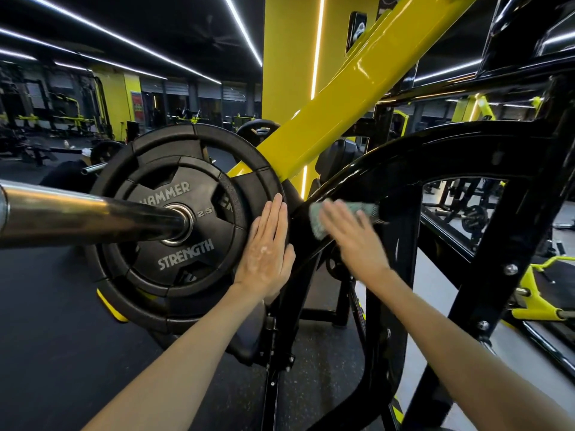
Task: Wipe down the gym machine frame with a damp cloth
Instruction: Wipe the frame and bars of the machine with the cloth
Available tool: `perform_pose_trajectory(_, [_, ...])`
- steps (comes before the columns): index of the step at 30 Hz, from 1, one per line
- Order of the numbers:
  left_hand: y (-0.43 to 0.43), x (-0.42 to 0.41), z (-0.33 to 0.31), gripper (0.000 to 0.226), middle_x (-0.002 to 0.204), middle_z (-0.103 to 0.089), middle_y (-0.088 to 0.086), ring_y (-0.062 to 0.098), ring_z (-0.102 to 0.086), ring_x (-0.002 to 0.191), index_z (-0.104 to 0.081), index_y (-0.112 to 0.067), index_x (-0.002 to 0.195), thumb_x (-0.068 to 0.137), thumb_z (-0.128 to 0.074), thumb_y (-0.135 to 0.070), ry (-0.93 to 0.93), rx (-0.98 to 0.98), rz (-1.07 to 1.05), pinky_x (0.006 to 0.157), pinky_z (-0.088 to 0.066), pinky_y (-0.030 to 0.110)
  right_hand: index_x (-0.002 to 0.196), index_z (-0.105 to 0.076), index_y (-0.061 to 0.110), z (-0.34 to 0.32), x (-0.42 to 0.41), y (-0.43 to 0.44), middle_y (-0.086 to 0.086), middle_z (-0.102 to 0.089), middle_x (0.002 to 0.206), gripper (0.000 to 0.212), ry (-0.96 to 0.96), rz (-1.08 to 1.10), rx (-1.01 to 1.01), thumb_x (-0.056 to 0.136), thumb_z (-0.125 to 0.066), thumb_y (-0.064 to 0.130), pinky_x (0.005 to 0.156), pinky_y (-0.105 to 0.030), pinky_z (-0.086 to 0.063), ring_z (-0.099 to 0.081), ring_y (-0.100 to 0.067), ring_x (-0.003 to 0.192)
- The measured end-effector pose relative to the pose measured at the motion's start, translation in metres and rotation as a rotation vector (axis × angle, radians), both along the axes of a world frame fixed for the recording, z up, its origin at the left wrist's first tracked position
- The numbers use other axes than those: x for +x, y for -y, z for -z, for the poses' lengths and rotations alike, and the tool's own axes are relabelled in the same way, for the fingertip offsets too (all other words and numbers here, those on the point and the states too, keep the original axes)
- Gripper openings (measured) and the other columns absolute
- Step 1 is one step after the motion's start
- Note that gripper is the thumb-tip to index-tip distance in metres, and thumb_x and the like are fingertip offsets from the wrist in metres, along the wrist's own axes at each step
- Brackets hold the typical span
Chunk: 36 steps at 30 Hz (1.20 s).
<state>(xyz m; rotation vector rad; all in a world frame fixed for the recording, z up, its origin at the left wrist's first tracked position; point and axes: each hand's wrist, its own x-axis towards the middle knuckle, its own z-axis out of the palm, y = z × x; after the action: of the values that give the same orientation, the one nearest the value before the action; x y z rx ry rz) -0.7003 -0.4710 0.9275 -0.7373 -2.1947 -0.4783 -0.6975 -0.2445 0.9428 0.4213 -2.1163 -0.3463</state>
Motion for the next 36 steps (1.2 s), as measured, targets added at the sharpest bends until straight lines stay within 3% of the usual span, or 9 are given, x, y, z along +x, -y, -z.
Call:
perform_pose_trajectory(4, [-0.001,-0.001,-0.001,0.073,0.165,-0.003,0.014,0.023,0.000,0.154,-0.009,-0.002,0.156,0.093,-0.033,-0.029,-0.007,-0.003,-0.011,0.124,-0.009,0.037,0.155,-0.015,0.015,-0.035,-0.001,0.002,-0.007,-0.012,0.163,0.074,-0.047,0.003,-0.423,0.090,-0.042,-0.009,0.119,-0.047,-0.003,0.002,-0.019,0.149])
perform_pose_trajectory(8, [-0.002,0.000,0.001,0.073,0.165,-0.003,0.015,0.024,0.000,0.154,-0.009,-0.001,0.156,0.092,-0.033,-0.027,-0.008,-0.003,-0.016,0.124,-0.010,0.038,0.154,-0.008,0.016,-0.001,-0.007,0.037,-0.004,-0.005,0.162,0.082,-0.086,-0.040,-0.559,0.087,-0.042,-0.016,0.119,-0.050,-0.003,0.008,-0.019,0.150])
perform_pose_trajectory(12, [-0.001,0.000,0.001,0.073,0.166,0.000,0.014,0.024,0.001,0.154,-0.004,-0.004,0.156,0.093,-0.033,-0.027,-0.009,-0.007,-0.006,0.124,-0.011,0.040,0.154,-0.015,0.016,0.065,-0.009,0.065,0.000,-0.004,0.162,0.091,0.035,-0.075,-0.317,0.078,-0.058,-0.010,0.115,-0.050,-0.011,0.013,-0.015,0.150])
perform_pose_trajectory(15, [0.000,0.000,0.000,0.071,0.166,0.001,0.012,0.022,0.003,0.154,-0.004,-0.005,0.156,0.095,-0.032,-0.028,-0.004,-0.007,-0.004,0.124,-0.010,0.040,0.152,-0.019,0.017,0.071,-0.010,0.059,0.000,-0.013,0.161,0.095,0.092,-0.084,-0.063,0.075,-0.071,0.003,0.115,-0.044,-0.020,-0.005,-0.018,0.151])
perform_pose_trajectory(19, [0.000,0.000,0.000,0.074,0.166,0.002,0.012,0.021,0.003,0.154,-0.006,-0.004,0.157,0.093,-0.033,-0.027,0.007,-0.008,-0.005,0.124,-0.009,0.039,0.150,-0.026,0.015,0.029,-0.003,0.022,-0.006,-0.020,0.157,0.089,0.028,-0.050,0.142,0.070,-0.059,-0.002,0.112,-0.046,-0.031,-0.021,-0.022,0.147])
perform_pose_trajectory(23, [0.001,0.000,0.000,0.075,0.166,0.003,0.010,0.020,0.004,0.153,-0.004,-0.005,0.157,0.092,-0.035,-0.027,0.008,-0.012,-0.019,0.124,-0.007,0.036,0.152,-0.024,0.012,-0.033,0.005,-0.027,-0.011,-0.024,0.159,0.090,-0.086,0.045,-0.137,0.074,-0.056,-0.018,0.114,-0.053,-0.017,-0.017,-0.028,0.147])
perform_pose_trajectory(26, [0.000,0.000,0.001,0.075,0.165,0.006,0.007,0.018,0.006,0.153,0.000,-0.007,0.156,0.093,-0.033,-0.029,0.003,-0.016,-0.028,0.123,-0.004,0.034,0.155,-0.019,0.014,-0.087,0.016,-0.062,-0.010,-0.015,0.162,0.072,-0.118,0.072,-0.456,0.092,-0.042,-0.013,0.119,-0.052,-0.008,-0.004,-0.026,0.150])
perform_pose_trajectory(30, [0.000,-0.003,0.001,0.076,0.165,0.004,0.008,0.018,0.006,0.153,-0.004,-0.005,0.157,0.093,-0.036,-0.029,0.010,-0.026,-0.049,0.124,-0.006,0.036,0.156,-0.015,0.011,-0.107,0.014,-0.056,-0.013,-0.008,0.164,0.072,-0.191,0.099,-0.716,0.092,-0.037,-0.012,0.120,-0.048,0.002,0.002,-0.031,0.151])
perform_pose_trajectory(36, [-0.001,-0.002,0.002,0.077,0.166,0.000,0.012,0.021,0.002,0.154,-0.007,-0.002,0.157,0.093,-0.040,-0.029,0.002,-0.048,-0.075,0.123,-0.011,0.040,0.153,-0.022,0.012,-0.022,0.002,-0.002,-0.012,-0.017,0.161,0.090,-0.027,-0.064,-0.248,0.075,-0.056,-0.016,0.114,-0.055,-0.005,-0.002,-0.027,0.149])
